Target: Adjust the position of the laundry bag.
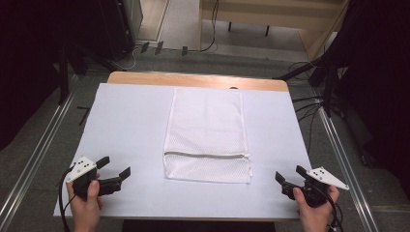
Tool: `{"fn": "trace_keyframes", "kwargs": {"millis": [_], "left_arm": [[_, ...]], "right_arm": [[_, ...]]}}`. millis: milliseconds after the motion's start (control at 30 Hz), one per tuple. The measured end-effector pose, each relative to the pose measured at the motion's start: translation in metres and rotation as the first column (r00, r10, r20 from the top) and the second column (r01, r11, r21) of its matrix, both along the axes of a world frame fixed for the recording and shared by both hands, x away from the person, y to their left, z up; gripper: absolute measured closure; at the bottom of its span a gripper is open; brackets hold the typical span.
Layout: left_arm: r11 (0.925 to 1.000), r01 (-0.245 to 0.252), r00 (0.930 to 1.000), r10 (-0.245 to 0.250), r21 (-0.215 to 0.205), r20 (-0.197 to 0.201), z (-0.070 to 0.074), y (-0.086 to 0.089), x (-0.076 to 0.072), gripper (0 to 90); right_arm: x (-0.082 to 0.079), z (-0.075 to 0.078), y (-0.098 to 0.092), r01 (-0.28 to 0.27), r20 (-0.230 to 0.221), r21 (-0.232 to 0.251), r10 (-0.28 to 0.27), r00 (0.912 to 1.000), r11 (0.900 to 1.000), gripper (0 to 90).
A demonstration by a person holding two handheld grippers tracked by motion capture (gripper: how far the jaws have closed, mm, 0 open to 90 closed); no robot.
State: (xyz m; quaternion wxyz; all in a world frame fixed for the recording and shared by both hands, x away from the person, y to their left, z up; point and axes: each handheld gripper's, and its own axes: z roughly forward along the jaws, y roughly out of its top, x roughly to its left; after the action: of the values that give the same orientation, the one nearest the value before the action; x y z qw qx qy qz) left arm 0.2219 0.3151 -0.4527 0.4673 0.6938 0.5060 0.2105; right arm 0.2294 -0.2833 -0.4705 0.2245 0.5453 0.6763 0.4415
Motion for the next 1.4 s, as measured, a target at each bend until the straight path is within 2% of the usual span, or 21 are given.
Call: {"fn": "trace_keyframes", "kwargs": {"millis": [233, 300, 333, 367, 400, 467, 533, 567, 700, 767, 800, 900, 1000, 1033, 1067, 1100, 1167, 1300, 1400], "left_arm": [[0.9997, 0.022, 0.9997, -0.022, 0.011, -0.009, 0.000, -0.020, 0.006, 8.4], [0.9997, 0.023, 0.9996, -0.023, -0.003, -0.015, 0.000, -0.028, 0.007, 8.7], [0.9999, 0.008, 0.9998, -0.008, -0.008, -0.018, 0.002, -0.037, 0.009, 13.4], [0.9999, 0.008, 0.9998, -0.008, -0.008, -0.018, 0.002, -0.037, 0.009, 14.6], [0.9992, 0.040, 0.9992, -0.040, -0.009, -0.011, 0.004, -0.048, 0.011, 13.8], [0.9985, 0.052, 0.9986, -0.052, -0.018, -0.013, 0.004, -0.054, 0.013, 15.2], [0.9987, 0.049, 0.9986, -0.048, 0.013, -0.022, 0.004, -0.066, 0.018, 17.1], [0.9986, 0.049, 0.9984, -0.049, 0.019, -0.028, 0.002, -0.076, 0.022, 22.9], [0.9978, 0.054, 0.9974, -0.052, 0.039, -0.050, -0.001, -0.088, 0.029, 27.4], [0.9973, 0.067, 0.9956, -0.065, 0.031, -0.069, -0.003, -0.094, 0.035, 30.0], [0.9976, 0.066, 0.9949, -0.065, 0.019, -0.077, -0.004, -0.099, 0.042, 34.1], [0.9971, 0.076, 0.9937, -0.075, 0.009, -0.084, -0.003, -0.107, 0.048, 39.3], [0.9947, 0.102, 0.9905, -0.100, 0.013, -0.094, -0.004, -0.112, 0.048, 42.4], [0.9940, 0.107, 0.9893, -0.104, 0.024, -0.103, -0.005, -0.115, 0.048, 45.4], [0.9931, 0.112, 0.9861, -0.107, 0.034, -0.127, -0.007, -0.118, 0.048, 45.9], [0.9931, 0.112, 0.9861, -0.107, 0.034, -0.127, -0.007, -0.118, 0.048, 45.7], [0.9924, 0.118, 0.9820, -0.111, 0.035, -0.152, -0.008, -0.119, 0.047, 45.1], [0.9873, 0.132, 0.9767, -0.114, 0.089, -0.182, -0.011, -0.125, 0.033, 43.4], [0.9856, 0.137, 0.9738, -0.115, 0.099, -0.196, -0.014, -0.126, 0.031, 52.5]], "right_arm": [[-0.002, 0.001, 0.000, -0.001, 0.007, -0.006, 0.001, 1.0000, 1.000, 13.9], [-0.002, 0.002, 0.000, 0.000, 0.007, -0.004, 0.000, 1.0000, 1.000, 13.9], [-0.002, 0.002, 0.000, -0.001, 0.008, -0.005, 0.001, 1.0000, 1.000, 13.9], [-0.002, 0.002, 0.000, -0.001, 0.008, -0.005, 0.001, 1.0000, 1.000, 13.9], [-0.002, 0.001, 0.002, -0.004, 0.005, -0.007, 0.004, 1.0000, 1.000, 14.0], [-0.001, 0.001, 0.003, -0.008, 0.004, -0.009, 0.008, 1.0000, 1.000, 14.0], [-0.001, 0.001, 0.003, -0.009, 0.003, -0.010, 0.009, 1.0000, 1.000, 13.9], [-0.001, 0.001, 0.003, -0.010, 0.003, -0.010, 0.010, 0.9999, 1.000, 14.0], [-0.001, 0.001, 0.003, -0.008, 0.002, -0.011, 0.008, 1.0000, 1.000, 14.0], [-0.001, 0.000, 0.003, -0.004, 0.000, -0.007, 0.004, 1.0000, 1.000, 14.0], [0.000, 0.000, 0.003, -0.004, -0.001, -0.004, 0.004, 1.0000, 1.000, 14.0], [-0.002, 0.001, 0.006, -0.009, 0.003, -0.009, 0.009, 1.0000, 1.000, 14.0], [-0.003, 0.002, 0.007, -0.009, 0.006, -0.016, 0.009, 0.9999, 1.000, 14.0], [-0.002, 0.001, 0.006, -0.012, 0.007, -0.020, 0.012, 0.9999, 1.000, 14.0], [-0.002, 0.000, 0.005, -0.007, 0.001, -0.018, 0.007, 1.0000, 1.000, 14.0], [-0.002, 0.000, 0.005, -0.007, 0.001, -0.018, 0.007, 1.0000, 1.000, 14.0], [-0.001, -0.001, 0.003, -0.003, -0.003, -0.015, 0.003, 1.0000, 1.000, 14.0], [0.000, -0.001, 0.004, -0.012, -0.007, -0.023, 0.012, 0.9999, 1.000, 14.0], [0.000, -0.001, 0.005, -0.013, -0.010, -0.025, 0.013, 0.9999, 1.000, 14.1]]}}
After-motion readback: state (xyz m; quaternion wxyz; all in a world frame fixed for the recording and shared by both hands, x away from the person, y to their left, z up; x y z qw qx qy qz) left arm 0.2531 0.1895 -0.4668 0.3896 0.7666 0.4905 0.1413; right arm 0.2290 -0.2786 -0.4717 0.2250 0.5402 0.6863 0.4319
